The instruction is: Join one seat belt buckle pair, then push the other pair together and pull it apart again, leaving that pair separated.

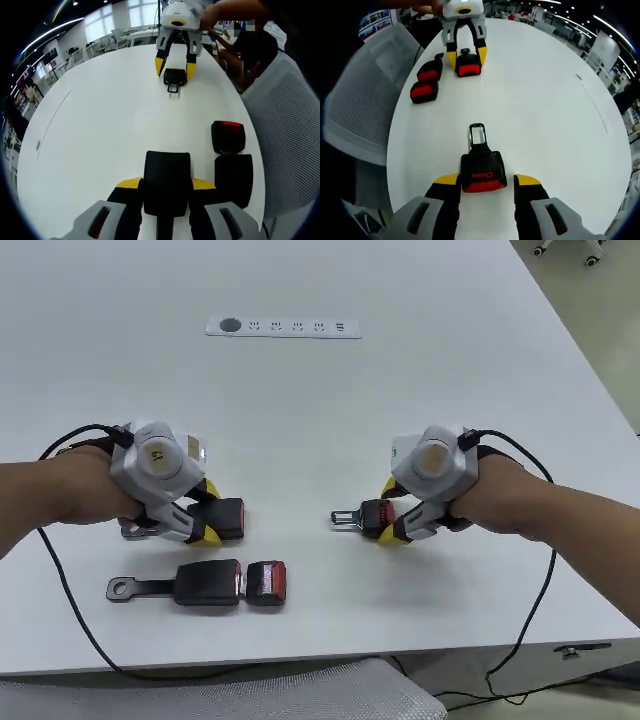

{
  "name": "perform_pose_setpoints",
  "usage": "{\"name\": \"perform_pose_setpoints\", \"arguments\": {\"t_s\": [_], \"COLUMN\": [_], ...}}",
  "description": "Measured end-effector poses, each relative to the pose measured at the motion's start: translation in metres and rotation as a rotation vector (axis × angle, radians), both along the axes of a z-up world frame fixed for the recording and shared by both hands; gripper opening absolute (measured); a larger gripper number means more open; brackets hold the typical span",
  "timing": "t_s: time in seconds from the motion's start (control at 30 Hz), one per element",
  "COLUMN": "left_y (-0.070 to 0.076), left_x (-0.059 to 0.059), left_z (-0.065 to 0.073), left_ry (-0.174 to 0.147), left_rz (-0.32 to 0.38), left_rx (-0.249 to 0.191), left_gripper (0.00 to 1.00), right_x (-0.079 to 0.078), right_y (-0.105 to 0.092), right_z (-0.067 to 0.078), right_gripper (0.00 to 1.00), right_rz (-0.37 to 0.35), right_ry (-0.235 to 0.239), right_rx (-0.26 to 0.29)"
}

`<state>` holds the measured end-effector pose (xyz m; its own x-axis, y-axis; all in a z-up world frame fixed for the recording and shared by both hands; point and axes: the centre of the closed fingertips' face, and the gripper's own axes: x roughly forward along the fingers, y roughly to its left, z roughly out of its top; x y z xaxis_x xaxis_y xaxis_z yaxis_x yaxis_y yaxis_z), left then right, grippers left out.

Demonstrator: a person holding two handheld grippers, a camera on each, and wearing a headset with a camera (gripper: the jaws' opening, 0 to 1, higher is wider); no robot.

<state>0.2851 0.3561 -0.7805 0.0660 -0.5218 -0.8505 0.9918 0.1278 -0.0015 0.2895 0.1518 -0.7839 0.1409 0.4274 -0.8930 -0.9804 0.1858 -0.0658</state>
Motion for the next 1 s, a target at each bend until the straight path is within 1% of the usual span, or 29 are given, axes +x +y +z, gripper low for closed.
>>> {"name": "perform_pose_setpoints", "arguments": {"t_s": [0.07, 0.13, 0.17, 0.23, 0.27, 0.3, 0.33, 0.37, 0.4, 0.43, 0.5, 0.53, 0.57, 0.6, 0.63, 0.67, 0.7, 0.73, 0.77, 0.8, 0.83, 0.87, 0.97, 1.0], "left_y": [0.0, -0.001, -0.002, -0.001, 0.001, 0.003, 0.006, 0.008, 0.011, 0.014, 0.022, 0.026, 0.028, 0.03, 0.032, 0.031, 0.031, 0.032, 0.034, 0.037, 0.04, 0.04, 0.044, 0.048], "left_x": [0.0, -0.002, -0.004, -0.005, -0.003, -0.001, 0.002, 0.002, 0.0, -0.001, -0.003, -0.005, -0.007, -0.008, -0.009, -0.013, -0.017, -0.02, -0.024, -0.025, -0.027, -0.03, -0.039, -0.043], "left_z": [0.0, 0.002, 0.003, 0.004, 0.006, 0.008, 0.014, 0.018, 0.027, 0.031, 0.031, 0.035, 0.037, 0.04, 0.047, 0.052, 0.057, 0.054, 0.053, 0.05, 0.049, 0.05, 0.052, 0.051], "left_ry": [0.0, -0.013, -0.01, -0.007, -0.014, -0.022, -0.041, -0.043, -0.04, -0.041, -0.057, -0.069, -0.074, -0.086, -0.105, -0.108, -0.101, -0.097, -0.104, -0.107, -0.103, -0.102, -0.098, -0.095], "left_rz": [0.004, -0.019, -0.021, -0.014, 0.002, 0.02, 0.04, 0.048, 0.074, 0.092, 0.105, 0.12, 0.125, 0.136, 0.16, 0.182, 0.22, 0.235, 0.245, 0.251, 0.265, 0.29, 0.318, 0.327], "left_rx": [0.0, 0.002, 0.003, 0.0, -0.009, -0.011, -0.02, -0.031, -0.051, -0.059, -0.062, -0.066, -0.067, -0.068, -0.081, -0.095, -0.12, -0.128, -0.127, -0.131, -0.131, -0.14, -0.15, -0.148], "left_gripper": [0.39, 0.44, 0.45, 0.5, 0.51, 0.52, 0.54, 0.54, 0.53, 0.53, 0.54, 0.55, 0.57, 0.6, 0.63, 0.65, 0.65, 0.66, 0.68, 0.71, 0.73, 0.74, 0.77, 0.78], "right_x": [0.001, 0.0, 0.002, 0.004, 0.003, 0.004, 0.002, 0.001, -0.001, -0.004, -0.012, -0.017, -0.018, -0.021, -0.026, -0.028, -0.031, -0.033, -0.032, -0.033, -0.035, -0.038, -0.046, -0.05], "right_y": [0.0, 0.001, 0.0, -0.001, -0.002, -0.003, -0.001, -0.003, -0.007, -0.009, -0.007, -0.007, -0.007, -0.006, -0.005, -0.005, -0.003, -0.001, 0.004, 0.006, 0.009, 0.012, 0.018, 0.021], "right_z": [0.0, 0.001, 0.001, 0.003, 0.003, 0.007, 0.01, 0.013, 0.016, 0.019, 0.023, 0.026, 0.022, 0.022, 0.024, 0.026, 0.028, 0.03, 0.033, 0.036, 0.038, 0.041, 0.047, 0.047], "right_gripper": [0.41, 0.42, 0.44, 0.49, 0.52, 0.51, 0.5, 0.5, 0.5, 0.5, 0.52, 0.53, 0.55, 0.56, 0.57, 0.56, 0.54, 0.54, 0.55, 0.56, 0.59, 0.61, 0.66, 0.67], "right_rz": [0.004, 0.002, -0.002, -0.016, -0.022, -0.056, -0.078, -0.091, -0.092, -0.098, -0.149, -0.144, -0.153, -0.158, -0.161, -0.163, -0.174, -0.183, -0.204, -0.217, -0.225, -0.234, -0.243, -0.242], "right_ry": [-0.011, -0.015, -0.027, -0.041, -0.042, -0.045, -0.033, -0.027, -0.025, -0.023, -0.001, -0.008, -0.01, -0.008, -0.016, -0.029, -0.039, -0.044, -0.06, -0.069, -0.065, -0.068, -0.076, -0.073], "right_rx": [-0.003, -0.006, -0.007, -0.006, -0.008, 0.016, 0.053, 0.064, 0.065, 0.073, 0.119, 0.122, 0.13, 0.141, 0.151, 0.155, 0.166, 0.183, 0.221, 0.24, 0.256, 0.273, 0.292, 0.299]}}
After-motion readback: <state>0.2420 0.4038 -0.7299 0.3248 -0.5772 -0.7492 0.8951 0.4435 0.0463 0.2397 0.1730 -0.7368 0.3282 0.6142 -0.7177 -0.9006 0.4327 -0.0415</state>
